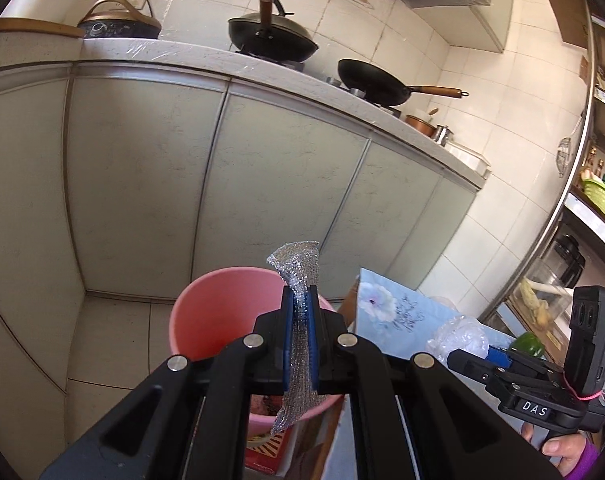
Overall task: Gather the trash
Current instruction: 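Lift mesh pad and plastic bag and carry both over the pink bin, then open both tools above the pink bin to drop pad and bag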
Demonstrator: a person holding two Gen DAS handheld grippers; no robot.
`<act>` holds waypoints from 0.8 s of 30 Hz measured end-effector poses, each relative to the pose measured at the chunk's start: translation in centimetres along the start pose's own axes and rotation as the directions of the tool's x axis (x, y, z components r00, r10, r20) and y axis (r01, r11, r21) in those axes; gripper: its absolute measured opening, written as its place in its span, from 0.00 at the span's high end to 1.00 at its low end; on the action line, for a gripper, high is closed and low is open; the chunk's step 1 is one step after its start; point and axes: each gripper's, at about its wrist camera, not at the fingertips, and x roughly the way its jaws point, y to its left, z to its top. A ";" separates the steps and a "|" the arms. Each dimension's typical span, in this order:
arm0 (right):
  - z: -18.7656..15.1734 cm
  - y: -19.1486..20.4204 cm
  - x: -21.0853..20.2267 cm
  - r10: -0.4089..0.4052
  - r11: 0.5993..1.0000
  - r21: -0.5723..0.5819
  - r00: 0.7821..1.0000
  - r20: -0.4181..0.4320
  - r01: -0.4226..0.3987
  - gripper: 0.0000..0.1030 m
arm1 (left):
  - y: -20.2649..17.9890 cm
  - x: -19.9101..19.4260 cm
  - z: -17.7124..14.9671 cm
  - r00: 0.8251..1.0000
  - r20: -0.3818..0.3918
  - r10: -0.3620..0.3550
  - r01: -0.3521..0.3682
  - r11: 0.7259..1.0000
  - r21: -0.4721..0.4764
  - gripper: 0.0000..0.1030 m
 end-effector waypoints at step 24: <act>-0.1 1.8 12.3 0.081 0.996 -0.019 0.983 -0.167 -0.086 0.56 | 2.8 6.9 -1.9 0.988 -0.103 0.111 -0.112 0.994 -0.005 0.94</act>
